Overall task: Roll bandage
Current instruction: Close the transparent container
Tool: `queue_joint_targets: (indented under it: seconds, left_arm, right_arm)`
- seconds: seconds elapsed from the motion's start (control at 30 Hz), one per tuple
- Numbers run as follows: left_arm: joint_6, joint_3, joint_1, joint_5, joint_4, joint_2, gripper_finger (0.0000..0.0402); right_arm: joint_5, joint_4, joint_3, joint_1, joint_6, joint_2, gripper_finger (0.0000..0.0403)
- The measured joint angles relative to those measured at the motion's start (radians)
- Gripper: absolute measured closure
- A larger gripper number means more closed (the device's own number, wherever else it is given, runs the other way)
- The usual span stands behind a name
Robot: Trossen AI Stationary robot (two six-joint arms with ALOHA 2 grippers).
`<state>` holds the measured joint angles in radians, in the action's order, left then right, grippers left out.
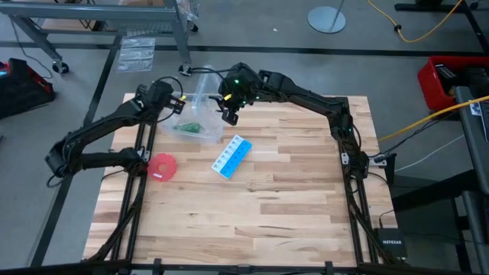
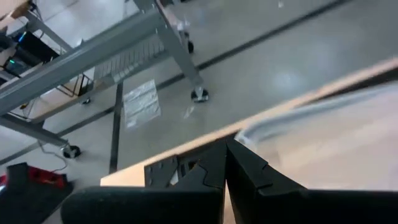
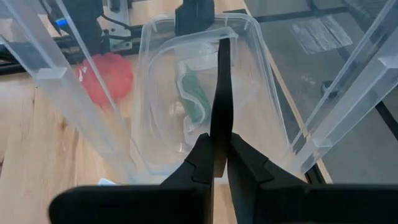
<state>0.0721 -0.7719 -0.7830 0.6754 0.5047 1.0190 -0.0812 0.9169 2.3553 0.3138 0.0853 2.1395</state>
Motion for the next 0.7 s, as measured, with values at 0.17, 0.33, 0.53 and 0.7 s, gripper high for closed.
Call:
queue_joint_targets:
  seconds: [0.17,0.33,0.53,0.7]
  left_arm:
    - [0.003,0.0,0.0,0.006,0.008,-0.013,0.0401]
    - [0.025,0.0,0.0,0.042,0.01,-0.002,0.0401]
    - [0.096,0.0,0.004,0.073,0.068,0.0,0.0401]
    - [0.167,0.0,0.013,0.08,0.17,0.0,0.0401]
  right_arm:
    - [-0.001,0.001,0.0,0.0,0.0,0.0,0.0377]
    - [-0.031,0.006,0.0,0.0,0.0,0.0,0.0377]
    - [-0.076,0.048,0.0,0.0,0.0,-0.001,0.0377]
    - [-0.088,0.096,0.0,0.0,0.025,-0.001,0.0377]
